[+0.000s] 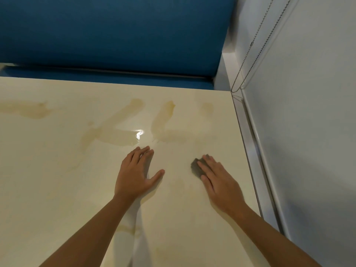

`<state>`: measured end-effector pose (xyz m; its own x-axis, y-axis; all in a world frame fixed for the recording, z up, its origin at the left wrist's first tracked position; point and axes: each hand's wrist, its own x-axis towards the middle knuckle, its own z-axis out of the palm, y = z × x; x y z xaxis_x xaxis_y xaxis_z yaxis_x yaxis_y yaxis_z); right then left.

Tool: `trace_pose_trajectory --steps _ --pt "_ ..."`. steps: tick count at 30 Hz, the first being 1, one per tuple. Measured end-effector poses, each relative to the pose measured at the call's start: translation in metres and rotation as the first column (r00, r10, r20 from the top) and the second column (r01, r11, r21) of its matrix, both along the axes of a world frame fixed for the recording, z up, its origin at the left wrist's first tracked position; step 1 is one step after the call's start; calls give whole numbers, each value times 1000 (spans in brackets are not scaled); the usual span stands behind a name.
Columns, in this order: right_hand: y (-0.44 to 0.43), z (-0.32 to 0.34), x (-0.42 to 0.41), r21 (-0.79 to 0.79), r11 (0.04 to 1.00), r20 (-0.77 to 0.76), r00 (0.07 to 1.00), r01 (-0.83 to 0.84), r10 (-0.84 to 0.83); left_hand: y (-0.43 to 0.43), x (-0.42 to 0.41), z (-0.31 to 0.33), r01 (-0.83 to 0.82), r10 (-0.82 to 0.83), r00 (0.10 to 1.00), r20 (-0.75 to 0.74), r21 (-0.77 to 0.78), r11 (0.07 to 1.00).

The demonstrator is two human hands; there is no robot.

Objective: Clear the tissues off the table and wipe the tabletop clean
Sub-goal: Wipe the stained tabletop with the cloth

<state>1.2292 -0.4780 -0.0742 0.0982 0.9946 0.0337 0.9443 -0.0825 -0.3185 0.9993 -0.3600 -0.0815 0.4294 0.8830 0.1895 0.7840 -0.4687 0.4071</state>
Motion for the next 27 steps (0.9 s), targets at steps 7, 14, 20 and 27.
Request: trace_pose_trajectory --steps 7,14,20,27 --pt "36 0 41 50 902 12 903 428 -429 -1 2 1 -1 1 1000 -4 12 1000" --pt "59 -6 0 15 964 49 963 264 -264 -1 2 0 2 -2 1000 3 12 1000" --pt "25 -2 11 11 997 -18 997 73 -73 0 2 -1 -2 2 1000 7 14 1000" --pt "55 2 53 41 925 -57 925 378 -375 0 2 -2 -4 4 1000 2 31 1000"
